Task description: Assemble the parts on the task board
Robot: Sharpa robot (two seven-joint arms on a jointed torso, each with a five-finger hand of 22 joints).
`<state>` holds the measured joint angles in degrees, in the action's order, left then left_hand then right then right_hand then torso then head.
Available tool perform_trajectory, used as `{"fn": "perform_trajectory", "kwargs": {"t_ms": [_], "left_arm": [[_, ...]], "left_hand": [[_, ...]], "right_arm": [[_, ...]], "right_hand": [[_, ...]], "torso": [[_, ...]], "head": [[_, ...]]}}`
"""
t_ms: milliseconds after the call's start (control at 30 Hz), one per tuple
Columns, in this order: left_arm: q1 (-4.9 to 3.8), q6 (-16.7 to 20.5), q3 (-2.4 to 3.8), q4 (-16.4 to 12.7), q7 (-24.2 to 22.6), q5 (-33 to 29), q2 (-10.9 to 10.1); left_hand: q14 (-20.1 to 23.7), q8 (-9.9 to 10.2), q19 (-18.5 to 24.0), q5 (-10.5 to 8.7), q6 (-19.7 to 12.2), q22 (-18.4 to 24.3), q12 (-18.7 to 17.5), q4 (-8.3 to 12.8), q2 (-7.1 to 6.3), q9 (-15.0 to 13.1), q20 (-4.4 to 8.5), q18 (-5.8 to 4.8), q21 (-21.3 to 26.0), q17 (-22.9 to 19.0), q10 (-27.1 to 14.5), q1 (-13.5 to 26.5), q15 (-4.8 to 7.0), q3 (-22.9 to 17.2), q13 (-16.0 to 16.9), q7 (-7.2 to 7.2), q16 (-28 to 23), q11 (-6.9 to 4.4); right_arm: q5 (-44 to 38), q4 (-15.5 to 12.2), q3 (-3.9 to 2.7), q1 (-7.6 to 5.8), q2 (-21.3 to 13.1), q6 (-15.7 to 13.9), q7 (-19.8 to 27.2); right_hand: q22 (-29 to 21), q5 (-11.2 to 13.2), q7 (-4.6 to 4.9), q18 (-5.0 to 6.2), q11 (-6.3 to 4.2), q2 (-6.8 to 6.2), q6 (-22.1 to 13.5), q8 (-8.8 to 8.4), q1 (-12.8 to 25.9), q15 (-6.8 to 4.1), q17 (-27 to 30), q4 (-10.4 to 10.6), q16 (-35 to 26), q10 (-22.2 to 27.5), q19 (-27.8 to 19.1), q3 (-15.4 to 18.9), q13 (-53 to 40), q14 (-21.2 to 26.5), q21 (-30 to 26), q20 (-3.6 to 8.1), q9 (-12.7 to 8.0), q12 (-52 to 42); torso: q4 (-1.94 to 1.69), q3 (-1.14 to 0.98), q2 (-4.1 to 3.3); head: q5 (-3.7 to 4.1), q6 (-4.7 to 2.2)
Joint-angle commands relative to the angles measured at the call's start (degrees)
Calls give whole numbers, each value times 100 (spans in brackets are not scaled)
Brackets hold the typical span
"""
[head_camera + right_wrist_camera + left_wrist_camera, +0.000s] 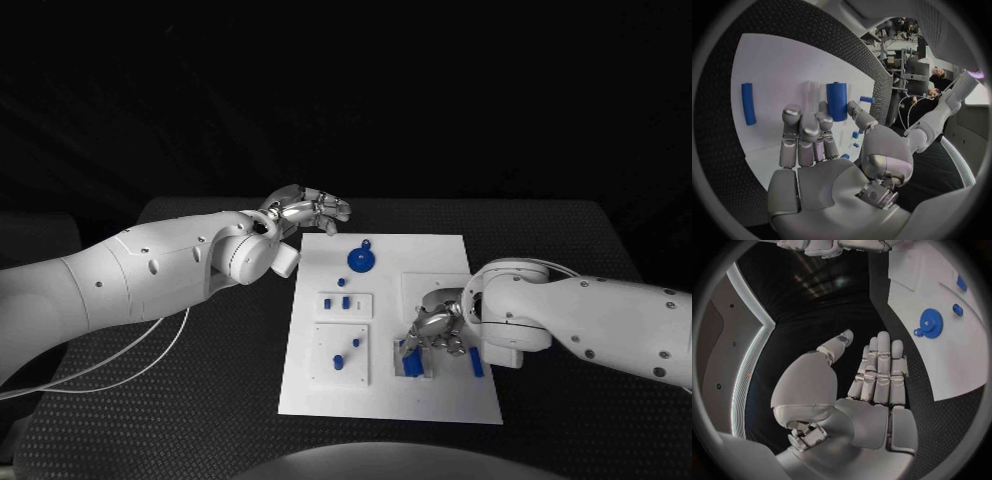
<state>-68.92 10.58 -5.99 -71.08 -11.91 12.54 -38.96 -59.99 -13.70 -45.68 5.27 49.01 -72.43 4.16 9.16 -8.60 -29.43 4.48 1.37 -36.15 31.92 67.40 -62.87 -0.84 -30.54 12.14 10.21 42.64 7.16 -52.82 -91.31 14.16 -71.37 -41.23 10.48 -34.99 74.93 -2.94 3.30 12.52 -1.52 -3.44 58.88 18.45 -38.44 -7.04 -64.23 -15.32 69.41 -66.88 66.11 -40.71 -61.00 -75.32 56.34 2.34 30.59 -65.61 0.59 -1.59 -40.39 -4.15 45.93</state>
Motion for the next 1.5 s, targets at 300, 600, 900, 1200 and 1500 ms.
{"fn": "perform_trajectory", "kwargs": {"t_ms": [300, 600, 900, 1200, 1500], "left_arm": [[-9, -77, 3, -16, -18, -4, 8], [-9, -79, 3, -17, -17, -4, 9], [-9, -88, 3, -14, -12, -4, 16], [-9, -90, 3, -11, -10, -3, 14], [-9, -76, 3, 2, -20, -3, 9]], "left_hand": [[-7, -24, -38, 7, -35, -13, 18, -36, 2, 6, 4, 78, 39, 10, -46, 42, -31, 2, -8, 7, -35, -11], [-6, -25, -37, 7, -36, -14, 18, -41, 4, 6, 3, 77, 40, 12, -46, 45, -32, 2, -8, 7, -38, -10], [-6, -26, -36, 7, -37, -17, 18, -44, 4, 7, 3, 78, 43, 15, -47, 44, -32, 1, -8, 7, -41, -10], [-6, -27, -36, 7, -37, -20, 18, -47, 6, 8, 3, 78, 45, 19, -48, 42, -33, 0, -9, 7, -44, -9], [-6, -28, -36, 7, -38, -22, 19, -48, 6, 8, 2, 79, 47, 22, -49, 40, -33, -1, -9, 7, -46, -9]], "right_arm": [[-53, 5, 2, 17, -2, -68, 12], [-56, 20, 2, 24, 8, -20, 11], [-105, 13, 2, 36, 6, -65, 14], [-474, -246, 1, 41, -215, -513, 89], [-1188, -547, 1, 29, -592, -1087, 590]], "right_hand": [[34, 15, 140, 248, -12, -202, 144, -21, 358, -40, 8, 173, -24, 36, -18, 140, -29, 16, -4, -16, 1, 50], [38, 15, 139, 248, -13, -215, 98, -34, 729, -45, 3, 74, -22, 67, -58, 560, -55, 38, -11, 24, 28, 73], [34, 14, 137, 248, -16, -169, 84, -38, 684, -49, 6, -77, -26, 79, -73, 630, -69, 46, -21, 53, 46, 88], [28, 15, 136, 248, -16, -236, 86, -37, 584, -50, 10, -99, -30, 68, -64, 599, -79, 44, -23, 60, 59, 93], [1, 13, 189, 248, 32, -759, -87, -121, 359, -17, 35, -62, -81, 115, -101, 577, -76, 93, -74, 53, 59, 144]], "torso": [[-4, 4, 1], [-2, 2, 0], [0, -1, 0], [-4, -3, 1], [5, -3, 0]], "head": [[-5, -2], [-9, 3], [-15, 12], [-3, -7], [5, -36]]}}
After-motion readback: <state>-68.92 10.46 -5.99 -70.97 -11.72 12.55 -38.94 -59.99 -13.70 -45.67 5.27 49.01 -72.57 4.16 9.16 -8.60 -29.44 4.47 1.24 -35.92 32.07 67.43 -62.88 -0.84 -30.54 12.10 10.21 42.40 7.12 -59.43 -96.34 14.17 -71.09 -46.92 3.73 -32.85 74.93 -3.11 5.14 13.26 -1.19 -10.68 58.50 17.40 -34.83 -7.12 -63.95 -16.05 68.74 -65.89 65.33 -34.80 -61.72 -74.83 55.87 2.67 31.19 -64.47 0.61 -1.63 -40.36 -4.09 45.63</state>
